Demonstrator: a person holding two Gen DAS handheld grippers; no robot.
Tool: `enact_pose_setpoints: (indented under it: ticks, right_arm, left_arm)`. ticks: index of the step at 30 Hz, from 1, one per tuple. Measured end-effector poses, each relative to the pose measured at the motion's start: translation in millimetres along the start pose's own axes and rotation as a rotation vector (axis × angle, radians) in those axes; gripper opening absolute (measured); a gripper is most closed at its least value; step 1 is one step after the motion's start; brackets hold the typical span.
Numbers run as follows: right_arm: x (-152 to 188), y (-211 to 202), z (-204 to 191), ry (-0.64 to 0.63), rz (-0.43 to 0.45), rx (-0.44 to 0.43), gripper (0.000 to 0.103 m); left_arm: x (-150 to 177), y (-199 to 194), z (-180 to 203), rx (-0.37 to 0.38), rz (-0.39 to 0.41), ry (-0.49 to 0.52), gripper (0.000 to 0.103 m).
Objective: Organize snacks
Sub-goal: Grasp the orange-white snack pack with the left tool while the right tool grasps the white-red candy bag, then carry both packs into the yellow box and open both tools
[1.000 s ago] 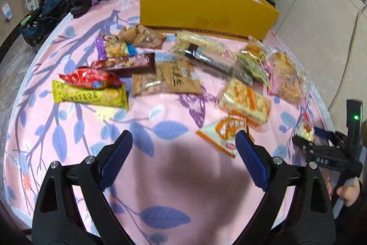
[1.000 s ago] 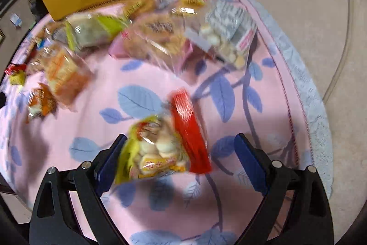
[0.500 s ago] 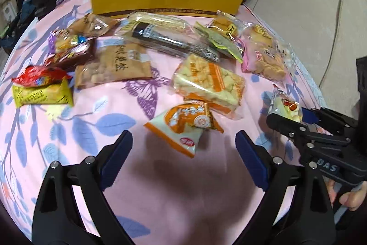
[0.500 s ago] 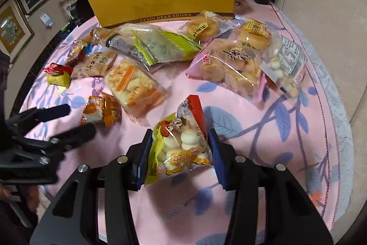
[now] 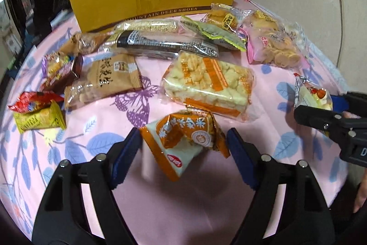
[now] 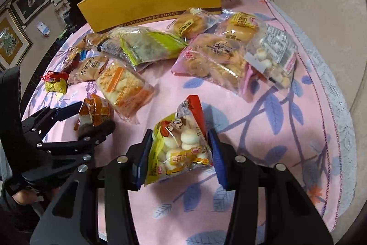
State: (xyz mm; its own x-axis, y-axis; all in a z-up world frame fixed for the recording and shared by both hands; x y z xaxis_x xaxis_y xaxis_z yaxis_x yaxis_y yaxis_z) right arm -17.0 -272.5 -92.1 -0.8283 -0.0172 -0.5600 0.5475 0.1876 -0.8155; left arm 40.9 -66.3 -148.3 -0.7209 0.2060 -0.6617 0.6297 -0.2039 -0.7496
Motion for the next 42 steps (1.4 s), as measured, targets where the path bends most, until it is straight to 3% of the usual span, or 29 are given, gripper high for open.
enact_pose_setpoints:
  ticks: [5, 8, 23, 36, 42]
  right_arm:
    - [0.3, -1.7, -1.8, 0.005, 0.008, -0.003, 0.049]
    - [-0.6, -3.5, -3.3, 0.001, 0.013, -0.002, 0.049]
    - [-27.4, -5.8, -38.1, -0.080, 0.055, -0.039, 0.049]
    - [-90.3, -5.0, -57.4, -0.116, 0.124, -0.045, 0.049]
    - [-154.7, 2.5, -60.4, -0.124, 0.171, -0.029, 0.049]
  left_arm:
    - [0.6, -6.3, -8.0, 0.021, 0.028, -0.062, 0.054]
    - [2.8, -11.7, -13.0, 0.030, 0.029, -0.100, 0.050]
    - [-14.9, -67.3, -31.7, 0.036, 0.094, -0.120, 0.050]
    - [-91.0, -72.1, -70.7, -0.015, 0.146, -0.178, 0.050]
    - [-156.2, -61.7, -79.3, -0.037, 0.189, -0.170, 0.050]
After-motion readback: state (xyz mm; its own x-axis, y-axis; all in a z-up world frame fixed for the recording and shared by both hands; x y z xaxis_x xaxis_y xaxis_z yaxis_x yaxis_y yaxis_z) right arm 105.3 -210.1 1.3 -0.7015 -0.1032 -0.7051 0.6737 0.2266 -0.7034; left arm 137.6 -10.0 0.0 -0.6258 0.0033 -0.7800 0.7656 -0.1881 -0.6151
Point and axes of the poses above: each gripper's, at about its wrist camera, not at the fingertips, and y roughly the way its jaws point, z to its right, x to its underside, the point moved 1 cm from there along y, roughly the way its jaws point, and after that the axes turned 5 degrees about z, right-handed, at the moved point
